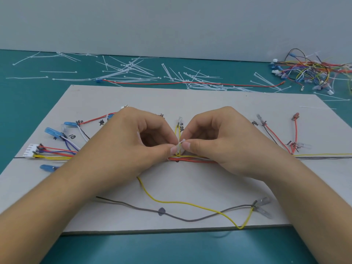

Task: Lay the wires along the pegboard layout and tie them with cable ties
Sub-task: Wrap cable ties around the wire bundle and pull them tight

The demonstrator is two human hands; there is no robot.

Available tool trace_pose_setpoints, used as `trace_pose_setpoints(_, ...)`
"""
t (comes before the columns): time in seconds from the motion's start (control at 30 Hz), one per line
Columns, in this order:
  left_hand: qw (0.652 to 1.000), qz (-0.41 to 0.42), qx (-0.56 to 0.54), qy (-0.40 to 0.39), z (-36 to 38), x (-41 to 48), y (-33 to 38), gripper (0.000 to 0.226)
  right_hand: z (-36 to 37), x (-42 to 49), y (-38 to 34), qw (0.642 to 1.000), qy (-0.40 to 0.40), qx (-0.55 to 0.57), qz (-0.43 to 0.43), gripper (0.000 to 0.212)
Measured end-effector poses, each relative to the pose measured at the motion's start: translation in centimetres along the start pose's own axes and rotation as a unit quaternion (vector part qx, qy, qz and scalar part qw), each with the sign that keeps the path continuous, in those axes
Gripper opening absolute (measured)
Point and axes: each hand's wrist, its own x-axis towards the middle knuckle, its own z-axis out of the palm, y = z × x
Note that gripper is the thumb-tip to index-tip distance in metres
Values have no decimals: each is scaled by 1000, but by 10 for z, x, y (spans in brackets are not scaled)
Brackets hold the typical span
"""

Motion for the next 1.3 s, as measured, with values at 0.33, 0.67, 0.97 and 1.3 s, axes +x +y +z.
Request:
trace_pose_setpoints(0.33,1000,9,9,13,1,-1,2,10,1,0,1,1000,-14,-4,-9,8)
trace_pose_setpoints(0.67,1000,22,5,5,2,-1,4,8,2,1,4,999,-18,15,-23,5)
trace_pose_setpoints(0.97,999,5,-18,26,4,-1,1,18,2,0,0,1000,2,19,-21,6)
trace_pose_setpoints(1.3,999,12,-5,38,6,0,3,17,3,1,-2,999,12,28,-23,11)
